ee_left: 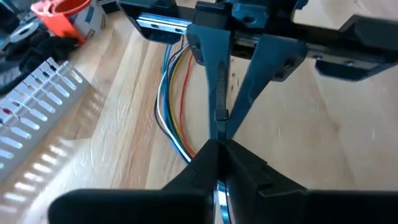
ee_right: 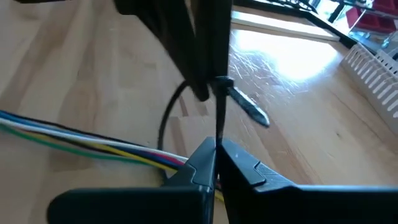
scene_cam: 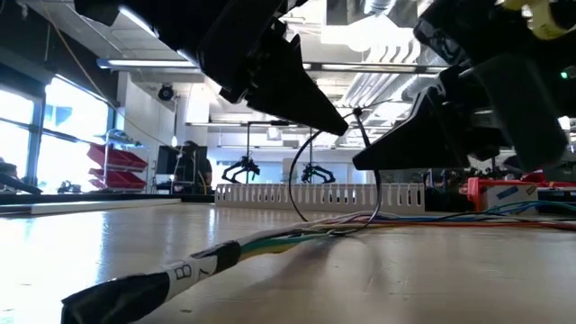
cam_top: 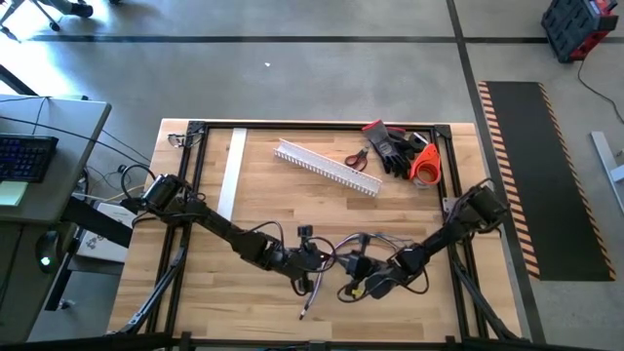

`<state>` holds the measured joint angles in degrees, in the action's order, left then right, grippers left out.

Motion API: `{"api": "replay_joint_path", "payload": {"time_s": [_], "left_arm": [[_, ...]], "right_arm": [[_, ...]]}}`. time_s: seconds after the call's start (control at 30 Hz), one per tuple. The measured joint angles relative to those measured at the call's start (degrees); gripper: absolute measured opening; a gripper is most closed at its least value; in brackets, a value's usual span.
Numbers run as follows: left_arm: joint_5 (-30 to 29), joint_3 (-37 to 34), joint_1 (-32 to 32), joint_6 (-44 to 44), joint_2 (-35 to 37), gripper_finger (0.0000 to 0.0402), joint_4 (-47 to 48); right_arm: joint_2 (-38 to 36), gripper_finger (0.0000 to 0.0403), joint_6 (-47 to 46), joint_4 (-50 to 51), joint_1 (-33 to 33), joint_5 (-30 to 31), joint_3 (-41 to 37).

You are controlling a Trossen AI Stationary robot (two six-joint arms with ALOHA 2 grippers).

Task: Ziptie cables
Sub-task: Wrap the black zip tie on the cable wires

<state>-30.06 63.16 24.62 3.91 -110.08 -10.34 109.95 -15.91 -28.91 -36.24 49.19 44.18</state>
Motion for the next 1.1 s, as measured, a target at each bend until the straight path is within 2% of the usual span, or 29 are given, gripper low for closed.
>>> {"api": "replay_joint_path", "payload": {"time_s": [0.17, 0.23, 0.5, 0.63, 0.77, 0.9, 1.1], "left_arm": [[0.0, 0.0, -0.1, -4.0, 0.0, 0.0002, -0.1], [0.0, 0.0, -0.2, -4.7, 0.0, 0.0001, -0.1], [0.5, 0.0, -0.8, -7.5, 0.0, 0.0000, -0.2], [-0.2, 0.0, -0.8, -10.6, -0.1, 0.0000, -0.9], [-2.7, 0.0, -0.4, -13.5, -0.1, 0.0000, -2.9], [-9.0, 0.0, 1.0, -16.6, -0.1, 0.0000, -3.3], [-13.6, 0.0, 2.8, -18.1, -0.4, 0.0000, -3.2]], "right_arm": [[-0.6, 0.0002, 2.8, 0.8, -1.6, 0.3, 0.0], [-1.9, 0.0015, 3.3, 2.2, -2.1, 0.3, 0.0], [-10.3, 0.0132, 0.5, 16.2, -3.8, 0.1, 0.0], [-14.2, 0.0166, -0.6, 19.7, -4.7, 1.4, 0.0], [-16.5, 0.0171, -5.3, 18.9, -3.9, 1.5, 0.0], [-16.8, 0.0166, -9.7, 17.2, -2.4, -2.5, 0.0], [-16.6, 0.0159, -11.1, 15.9, -0.8, -6.4, 0.0]]}}
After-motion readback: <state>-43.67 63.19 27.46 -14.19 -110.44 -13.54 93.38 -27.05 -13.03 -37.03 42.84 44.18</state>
